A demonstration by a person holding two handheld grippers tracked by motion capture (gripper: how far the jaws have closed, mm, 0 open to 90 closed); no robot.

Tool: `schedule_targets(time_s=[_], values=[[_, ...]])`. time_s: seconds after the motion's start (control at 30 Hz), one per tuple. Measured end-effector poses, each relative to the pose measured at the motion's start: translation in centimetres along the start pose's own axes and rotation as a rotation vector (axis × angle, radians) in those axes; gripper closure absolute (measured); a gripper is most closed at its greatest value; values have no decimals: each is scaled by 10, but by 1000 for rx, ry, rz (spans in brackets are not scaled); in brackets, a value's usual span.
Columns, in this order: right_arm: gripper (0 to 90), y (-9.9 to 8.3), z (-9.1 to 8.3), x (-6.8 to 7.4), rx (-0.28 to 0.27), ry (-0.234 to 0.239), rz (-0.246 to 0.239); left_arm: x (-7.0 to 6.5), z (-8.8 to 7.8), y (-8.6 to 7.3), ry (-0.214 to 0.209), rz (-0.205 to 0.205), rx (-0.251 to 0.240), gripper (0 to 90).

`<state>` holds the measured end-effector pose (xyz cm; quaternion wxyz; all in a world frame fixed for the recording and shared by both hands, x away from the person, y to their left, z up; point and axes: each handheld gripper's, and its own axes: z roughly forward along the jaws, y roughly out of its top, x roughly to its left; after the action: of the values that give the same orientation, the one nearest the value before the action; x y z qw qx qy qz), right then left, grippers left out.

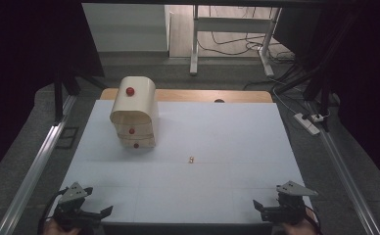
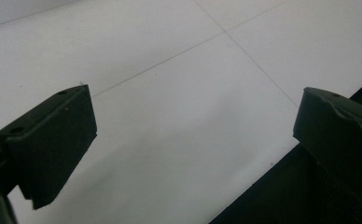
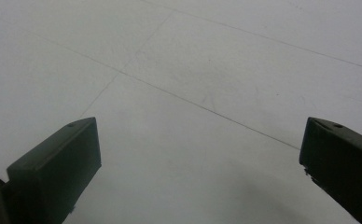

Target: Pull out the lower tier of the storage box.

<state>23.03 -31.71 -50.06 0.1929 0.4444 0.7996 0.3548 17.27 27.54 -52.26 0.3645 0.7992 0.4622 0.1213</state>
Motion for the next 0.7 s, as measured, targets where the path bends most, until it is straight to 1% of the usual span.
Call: schedule_targets(time_s=[0.07,0.3,0.53,0.6,0.7], values=[[0,0,0,0,0,1,1,0,0,0,-1,3,2,0],[0,0,0,-1,-3,30,1,1,0,0,-6,-3,-5,0],[0,0,0,-2,-7,24,13,1,0,0,-12,-4,-1,0],[0,0,0,-2,-3,31,6,1,0,0,-12,-4,0,0],[0,0,1,-1,5,31,-6,2,0,0,-23,-10,-1,0]])
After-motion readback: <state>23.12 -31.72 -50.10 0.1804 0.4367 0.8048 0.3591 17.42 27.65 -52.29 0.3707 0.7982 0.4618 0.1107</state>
